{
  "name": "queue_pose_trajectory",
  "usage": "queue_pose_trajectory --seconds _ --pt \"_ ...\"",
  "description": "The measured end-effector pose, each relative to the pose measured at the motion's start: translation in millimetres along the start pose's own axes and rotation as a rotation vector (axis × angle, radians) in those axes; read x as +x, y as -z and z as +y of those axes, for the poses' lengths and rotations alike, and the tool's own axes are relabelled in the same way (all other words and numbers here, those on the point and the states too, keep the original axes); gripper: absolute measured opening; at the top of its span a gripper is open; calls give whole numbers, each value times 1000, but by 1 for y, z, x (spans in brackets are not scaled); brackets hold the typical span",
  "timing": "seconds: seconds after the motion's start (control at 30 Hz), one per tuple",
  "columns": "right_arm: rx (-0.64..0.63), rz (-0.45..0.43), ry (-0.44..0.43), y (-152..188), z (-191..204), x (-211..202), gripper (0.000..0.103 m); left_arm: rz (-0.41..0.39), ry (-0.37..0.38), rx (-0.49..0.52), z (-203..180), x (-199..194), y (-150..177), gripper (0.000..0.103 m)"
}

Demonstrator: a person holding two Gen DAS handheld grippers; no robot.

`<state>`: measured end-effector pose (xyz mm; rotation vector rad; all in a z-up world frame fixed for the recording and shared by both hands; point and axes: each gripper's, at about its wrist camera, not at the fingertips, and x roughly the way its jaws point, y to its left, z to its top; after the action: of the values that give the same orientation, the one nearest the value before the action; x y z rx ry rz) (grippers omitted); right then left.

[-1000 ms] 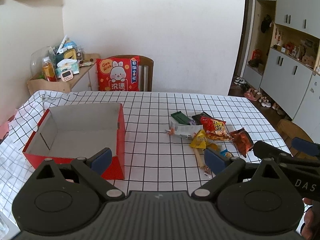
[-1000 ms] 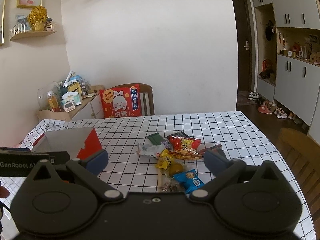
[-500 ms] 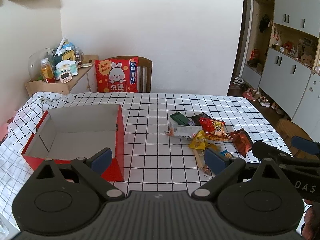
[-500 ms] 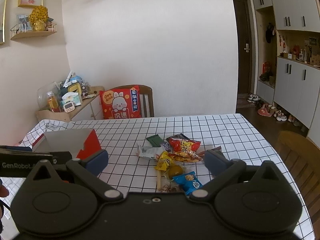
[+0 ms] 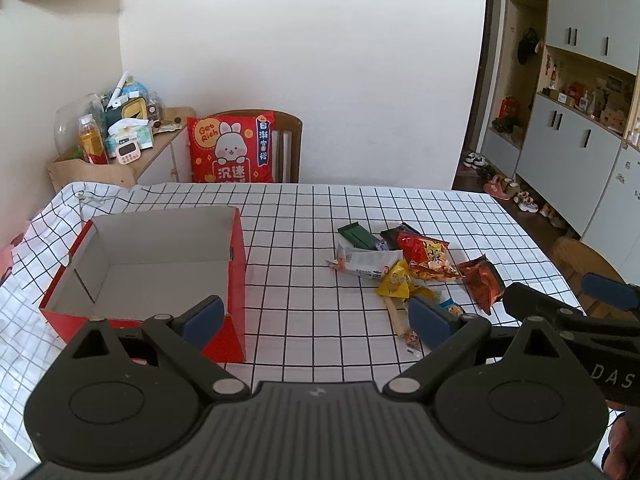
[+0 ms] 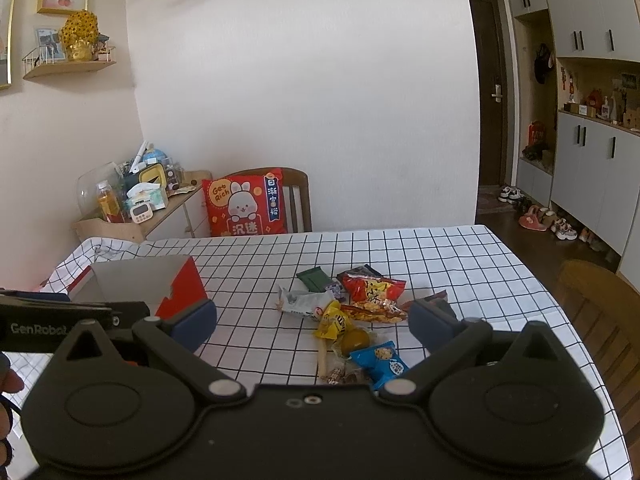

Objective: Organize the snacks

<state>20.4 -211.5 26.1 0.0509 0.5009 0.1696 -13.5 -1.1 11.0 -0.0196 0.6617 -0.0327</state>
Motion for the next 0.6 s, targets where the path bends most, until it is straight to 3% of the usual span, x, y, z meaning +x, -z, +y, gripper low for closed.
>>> queue_pose_trajectory --seconds 0.6 --pt "21 64 11 2 -20 19 103 65 22 29 -20 34 1 99"
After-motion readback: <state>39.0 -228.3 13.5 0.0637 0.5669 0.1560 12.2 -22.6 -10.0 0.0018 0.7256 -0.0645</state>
